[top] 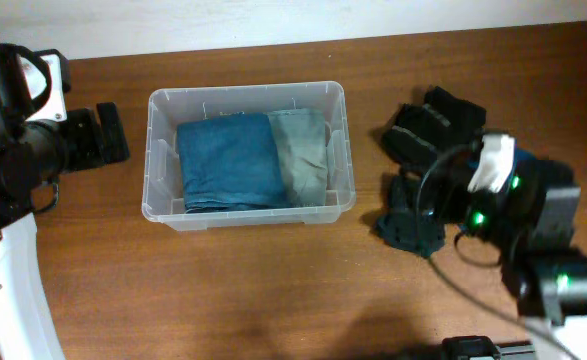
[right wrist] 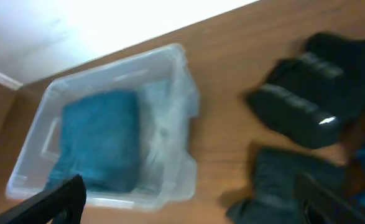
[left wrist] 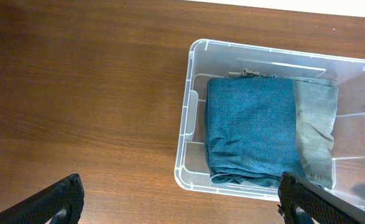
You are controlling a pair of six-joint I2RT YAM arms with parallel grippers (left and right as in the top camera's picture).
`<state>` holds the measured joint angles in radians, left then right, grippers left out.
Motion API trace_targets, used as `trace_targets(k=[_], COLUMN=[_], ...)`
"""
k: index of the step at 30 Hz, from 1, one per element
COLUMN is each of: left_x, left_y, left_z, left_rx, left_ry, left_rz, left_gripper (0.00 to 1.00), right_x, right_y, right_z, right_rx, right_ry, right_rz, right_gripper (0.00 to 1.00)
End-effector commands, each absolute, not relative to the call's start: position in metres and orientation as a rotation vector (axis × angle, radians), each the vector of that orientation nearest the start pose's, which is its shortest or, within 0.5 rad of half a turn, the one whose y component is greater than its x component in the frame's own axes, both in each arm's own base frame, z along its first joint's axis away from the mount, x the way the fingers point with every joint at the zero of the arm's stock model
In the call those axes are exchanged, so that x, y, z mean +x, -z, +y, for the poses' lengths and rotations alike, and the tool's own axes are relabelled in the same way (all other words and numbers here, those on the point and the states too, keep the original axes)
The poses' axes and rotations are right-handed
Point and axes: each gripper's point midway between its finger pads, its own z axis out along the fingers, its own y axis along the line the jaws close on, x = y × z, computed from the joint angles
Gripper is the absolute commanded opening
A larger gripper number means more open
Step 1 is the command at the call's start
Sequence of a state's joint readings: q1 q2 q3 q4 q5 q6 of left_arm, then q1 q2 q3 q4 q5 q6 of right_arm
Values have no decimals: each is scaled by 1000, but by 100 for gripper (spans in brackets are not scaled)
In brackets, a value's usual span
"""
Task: Pack container
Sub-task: 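Grasp the folded teal garment with the right gripper and lift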
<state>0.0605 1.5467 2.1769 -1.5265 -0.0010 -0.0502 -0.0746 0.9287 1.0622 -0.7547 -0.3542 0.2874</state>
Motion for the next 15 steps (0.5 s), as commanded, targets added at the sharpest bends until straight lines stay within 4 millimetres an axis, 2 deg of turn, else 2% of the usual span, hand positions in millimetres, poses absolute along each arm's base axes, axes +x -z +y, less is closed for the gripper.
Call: trace_targets(k=[1,5,8,12,14,15], left_x=[330,330,330,330,330,330], left_y=[-377,-377,-377,-377,-377,-377], left_z=[22,22,22,22,22,21], left_rx=[-153,-153,-153,-153,-153,-153], left_ry=[-10,-10,-10,-10,-10,-9], left_rz=[2466,2466,2466,2466,2466,2466], left_gripper=[99,99,99,100,100,99], right_x=[317,336,340,326,316,314], right_y=[-287,-270,-241,-184,-147,-138], right_z=[-9,-78,-129,-196,-218,-221], right_rx=[358,618,813,1096,1191,1213], right_ry=[-416,-431,-524,-563,-585,-600], right_rz=[2206,2239,2232,2235,2271,2281], right_gripper=[98,98,98,98,98,98])
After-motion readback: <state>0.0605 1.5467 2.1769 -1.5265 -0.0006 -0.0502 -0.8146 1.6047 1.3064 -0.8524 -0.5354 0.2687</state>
